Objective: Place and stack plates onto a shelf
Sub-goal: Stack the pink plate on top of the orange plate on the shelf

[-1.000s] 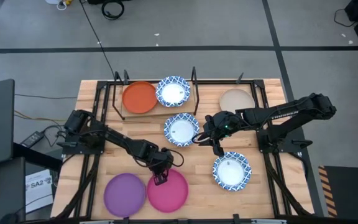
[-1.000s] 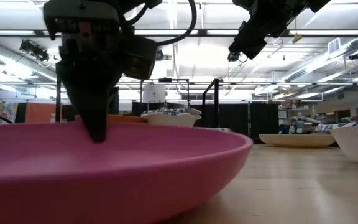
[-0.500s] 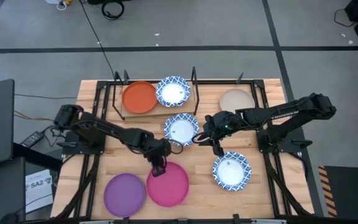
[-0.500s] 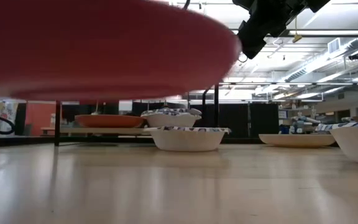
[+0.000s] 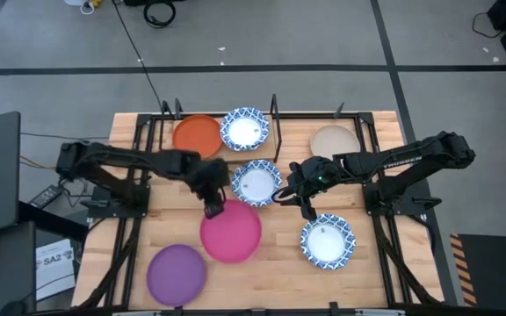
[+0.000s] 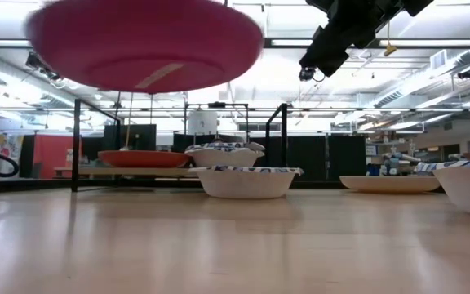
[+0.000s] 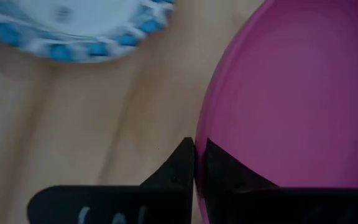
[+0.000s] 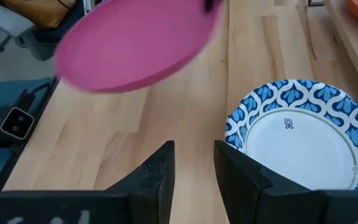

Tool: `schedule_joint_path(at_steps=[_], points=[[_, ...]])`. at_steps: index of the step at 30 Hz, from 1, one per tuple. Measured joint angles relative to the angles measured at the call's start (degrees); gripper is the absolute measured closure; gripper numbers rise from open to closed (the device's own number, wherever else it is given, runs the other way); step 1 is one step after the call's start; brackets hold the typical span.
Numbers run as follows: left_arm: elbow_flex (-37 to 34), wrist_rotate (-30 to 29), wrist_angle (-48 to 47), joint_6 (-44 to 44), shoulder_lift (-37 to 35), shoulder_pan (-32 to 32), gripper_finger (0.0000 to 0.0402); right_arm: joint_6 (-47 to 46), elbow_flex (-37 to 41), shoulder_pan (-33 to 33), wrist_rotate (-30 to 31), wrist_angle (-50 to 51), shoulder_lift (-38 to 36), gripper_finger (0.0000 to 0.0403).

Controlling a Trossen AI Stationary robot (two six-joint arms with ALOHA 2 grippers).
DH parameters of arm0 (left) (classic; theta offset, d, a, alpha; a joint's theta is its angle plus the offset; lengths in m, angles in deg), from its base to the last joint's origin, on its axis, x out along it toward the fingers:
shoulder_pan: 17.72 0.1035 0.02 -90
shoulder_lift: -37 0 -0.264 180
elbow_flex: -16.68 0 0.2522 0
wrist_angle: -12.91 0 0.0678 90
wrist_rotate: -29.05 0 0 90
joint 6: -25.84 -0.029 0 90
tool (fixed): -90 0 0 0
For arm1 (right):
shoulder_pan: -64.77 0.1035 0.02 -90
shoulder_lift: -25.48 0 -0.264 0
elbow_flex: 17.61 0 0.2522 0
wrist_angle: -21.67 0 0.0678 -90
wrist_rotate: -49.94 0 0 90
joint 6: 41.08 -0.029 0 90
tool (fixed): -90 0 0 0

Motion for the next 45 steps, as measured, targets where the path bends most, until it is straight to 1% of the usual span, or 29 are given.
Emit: schedule_joint_path(at_steps=[5, 10, 15, 23, 28, 32, 35, 41, 45], points=[[0.0, -0.1, -4.9, -3.8, -3.5, 8.0, 0.0381, 0.2, 0.0, 0.0, 0.0, 0.0, 0.0, 0.0285], [0.0, -1.8, -8.8, -8.6, -5.7, 16.8, 0.0381, 0.2, 0.0, 0.0, 0.0, -0.1, 0.0, 0.0285], [0.0, -3.8, -9.7, -13.9, -6.2, 26.2, 0.0381, 0.2, 0.0, 0.0, 0.0, -0.1, 0.0, 0.0285], [0.0, -10.8, -9.2, -20.9, -6.1, 41.0, 0.0381, 0.2, 0.0, 0.0, 0.0, 0.0, 0.0, 0.0285], [0.0, -12.7, -9.0, -23.5, -6.1, 48.3, 0.0381, 0.2, 0.0, 0.0, 0.0, 0.0, 0.0, 0.0285], [0.0, -14.1, -9.0, -23.6, -6.1, 52.6, 0.0381, 0.2, 0.0, 0.0, 0.0, 0.0, 0.0, 0.0285], [0.0, -15.5, -8.8, -23.6, -6.1, 54.6, 0.0381, 0.2, 0.0, 0.0, 0.0, 0.0, 0.0, 0.0285], [0.0, -17.2, -6.8, -23.5, -6.1, 56.5, 0.0381, 0.2, 0.0, 0.0, 0.0, 0.0, 0.0, 0.0285], [0.0, -16.3, -6.4, -23.5, -6.1, 56.4, 0.0381, 0.2, 0.0, 0.0, 0.0, 0.0, 0.0, 0.0285]])
